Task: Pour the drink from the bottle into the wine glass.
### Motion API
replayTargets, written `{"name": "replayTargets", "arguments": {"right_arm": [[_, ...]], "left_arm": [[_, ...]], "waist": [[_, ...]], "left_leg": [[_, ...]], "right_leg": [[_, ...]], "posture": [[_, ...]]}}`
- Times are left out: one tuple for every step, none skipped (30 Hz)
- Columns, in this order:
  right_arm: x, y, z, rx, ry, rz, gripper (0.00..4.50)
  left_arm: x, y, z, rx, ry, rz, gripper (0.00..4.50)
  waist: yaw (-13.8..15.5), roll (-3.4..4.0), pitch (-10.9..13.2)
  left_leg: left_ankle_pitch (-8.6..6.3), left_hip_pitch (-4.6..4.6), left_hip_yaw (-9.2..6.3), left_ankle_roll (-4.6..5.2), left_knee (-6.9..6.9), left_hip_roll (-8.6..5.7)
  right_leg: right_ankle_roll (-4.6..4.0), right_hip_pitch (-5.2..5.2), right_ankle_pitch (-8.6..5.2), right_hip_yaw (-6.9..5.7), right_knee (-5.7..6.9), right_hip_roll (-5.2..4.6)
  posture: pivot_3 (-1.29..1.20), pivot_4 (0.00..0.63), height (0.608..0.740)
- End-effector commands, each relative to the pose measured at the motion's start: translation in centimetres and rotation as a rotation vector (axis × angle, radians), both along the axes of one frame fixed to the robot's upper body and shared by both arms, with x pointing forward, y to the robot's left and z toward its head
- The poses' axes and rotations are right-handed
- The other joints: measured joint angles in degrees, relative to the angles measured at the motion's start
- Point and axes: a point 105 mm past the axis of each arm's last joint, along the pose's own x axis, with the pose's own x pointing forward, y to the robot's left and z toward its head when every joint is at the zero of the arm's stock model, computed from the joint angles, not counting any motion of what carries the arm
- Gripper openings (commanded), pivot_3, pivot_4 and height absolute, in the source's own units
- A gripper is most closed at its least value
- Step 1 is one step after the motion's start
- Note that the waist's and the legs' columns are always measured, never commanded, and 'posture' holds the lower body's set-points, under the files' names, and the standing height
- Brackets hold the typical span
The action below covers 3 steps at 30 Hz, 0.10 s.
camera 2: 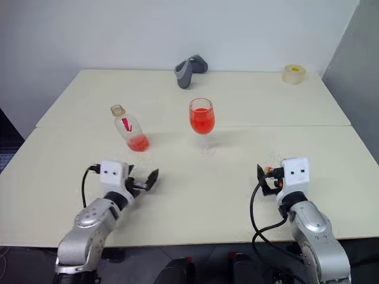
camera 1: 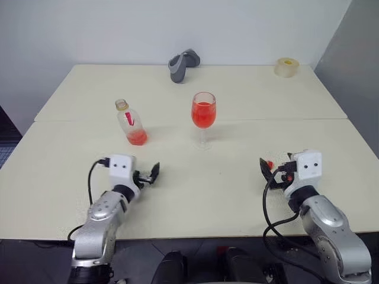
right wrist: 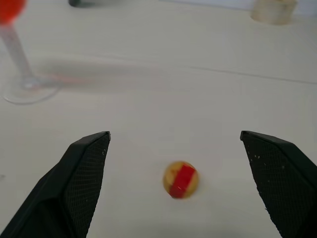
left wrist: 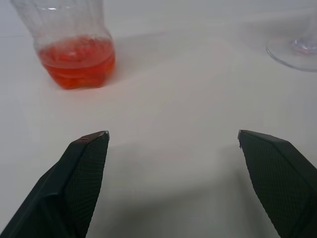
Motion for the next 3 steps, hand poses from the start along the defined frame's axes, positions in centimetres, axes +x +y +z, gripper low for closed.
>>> {"name": "replayTargets", "arguments": {"right_arm": [[-0.12, -0.2, 1.03, 0.011, -0.048, -0.034, 4.5], [-0.1, -0.16, 1.03, 0.012, -0.049, -0.035, 4.5], [-0.06, -0.12, 1.04, 0.013, -0.051, -0.036, 4.5]], "left_arm": [[0.33, -0.43, 1.53, 0.019, -0.072, -0.001, 4.48], [0.52, -0.47, 1.67, 0.034, -0.081, -0.006, 4.48], [0.68, -0.49, 1.79, 0.047, -0.088, -0.011, 4.48]], "waist": [[0.0, 0.09, -0.1], [-0.1, 0.1, -0.1], [-0.1, 0.1, -0.1]], "left_leg": [[-0.01, 0.0, -0.01, 0.02, -0.02, 0.01], [-0.02, 0.01, 0.0, 0.04, -0.02, 0.01], [-0.03, 0.01, 0.01, 0.05, -0.02, 0.01]], "right_leg": [[0.0, 0.0, 0.0, 0.0, -0.01, 0.01], [0.0, 0.0, 0.0, 0.01, -0.01, 0.01], [0.0, 0.0, 0.0, 0.01, -0.02, 0.01]], "posture": [[0.0, 0.15, 0.74], [0.0, 0.15, 0.74], [0.0, 0.15, 0.74]]}}
